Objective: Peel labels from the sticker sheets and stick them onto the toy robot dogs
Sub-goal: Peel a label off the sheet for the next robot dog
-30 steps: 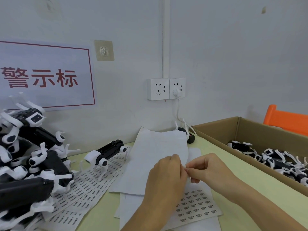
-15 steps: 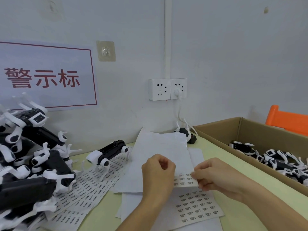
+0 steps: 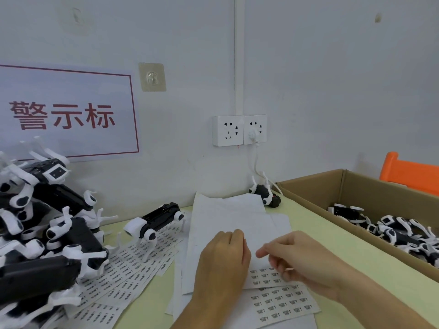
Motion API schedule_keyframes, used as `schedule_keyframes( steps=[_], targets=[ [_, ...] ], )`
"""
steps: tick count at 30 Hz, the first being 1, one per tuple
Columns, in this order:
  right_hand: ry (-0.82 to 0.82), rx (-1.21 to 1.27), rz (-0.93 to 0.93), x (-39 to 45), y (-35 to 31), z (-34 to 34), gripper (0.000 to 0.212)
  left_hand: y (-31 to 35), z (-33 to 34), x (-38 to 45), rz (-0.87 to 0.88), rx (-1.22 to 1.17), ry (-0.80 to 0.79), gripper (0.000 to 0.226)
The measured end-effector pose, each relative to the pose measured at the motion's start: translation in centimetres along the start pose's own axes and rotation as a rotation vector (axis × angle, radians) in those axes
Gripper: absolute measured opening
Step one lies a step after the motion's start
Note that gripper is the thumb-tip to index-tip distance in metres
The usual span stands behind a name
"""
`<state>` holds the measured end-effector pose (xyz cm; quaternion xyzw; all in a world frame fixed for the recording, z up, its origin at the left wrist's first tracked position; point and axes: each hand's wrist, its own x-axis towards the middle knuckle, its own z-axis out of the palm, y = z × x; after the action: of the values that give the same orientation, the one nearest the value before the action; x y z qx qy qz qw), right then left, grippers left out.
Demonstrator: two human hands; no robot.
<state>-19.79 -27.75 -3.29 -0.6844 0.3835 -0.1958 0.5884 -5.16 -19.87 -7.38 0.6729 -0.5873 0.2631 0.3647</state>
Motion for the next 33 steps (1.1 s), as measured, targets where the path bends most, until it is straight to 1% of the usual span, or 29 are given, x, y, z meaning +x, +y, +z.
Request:
schedule_keyframes(
  steps=[2, 6, 10, 16, 18, 20, 22, 24, 27, 29, 30, 31, 33],
  targets=[
    [-0.004, 0.091, -0.003, 0.1, 0.4, 1.2, 0.024, -0.3, 0.0, 0.0, 0.048, 0.045, 0.014, 0.032],
    [0.025, 0.230, -0.006, 0.4, 0.8, 2.1, 0.023, -0.4, 0.0, -0.1, 0.095, 0.100, -0.008, 0.034],
    [0.048, 0.258, -0.015, 0.4, 0.7, 2.2, 0.024, -0.4, 0.1, -0.2, 0.176, 0.088, 0.017, 0.034],
    [0.086, 0.319, -0.020, 0.6, 1.0, 2.1, 0.023, -0.4, 0.3, -0.4, 0.235, 0.043, -0.064, 0.030],
    [0.096, 0.335, -0.023, 0.7, 1.1, 2.1, 0.024, -0.5, 0.3, -0.5, 0.225, -0.006, -0.087, 0.022],
    [0.110, 0.345, -0.033, 0.7, 1.1, 2.1, 0.025, -0.5, 0.3, -0.8, 0.227, -0.033, -0.143, 0.003],
    [0.135, 0.346, -0.046, 0.7, 1.2, 2.0, 0.021, -0.4, 0.2, -0.8, 0.206, -0.053, -0.195, 0.023],
    [0.181, 0.320, -0.051, 0.8, 1.3, 1.8, 0.020, -0.2, 0.0, -0.4, 0.198, -0.036, -0.196, 0.032],
    [0.243, 0.269, -0.062, 1.0, 1.4, 1.6, 0.018, -0.5, -0.5, 0.6, 0.109, -0.006, -0.137, 0.035],
    [0.261, 0.240, -0.086, 1.1, 1.4, 1.6, 0.020, -1.8, -0.9, 1.4, -0.029, 0.019, -0.107, 0.034],
    [0.259, 0.225, -0.100, 1.0, 1.3, 1.6, 0.019, -2.7, -1.3, 1.9, -0.121, 0.029, -0.122, 0.035],
    [0.252, 0.208, -0.115, 0.9, 1.1, 1.7, 0.019, -3.8, -1.8, 2.3, -0.202, 0.068, -0.140, 0.038],
    [0.235, 0.155, -0.149, 0.7, 0.9, 1.9, 0.019, -6.4, -2.7, 2.6, -0.299, 0.244, -0.151, 0.044]
  ],
)
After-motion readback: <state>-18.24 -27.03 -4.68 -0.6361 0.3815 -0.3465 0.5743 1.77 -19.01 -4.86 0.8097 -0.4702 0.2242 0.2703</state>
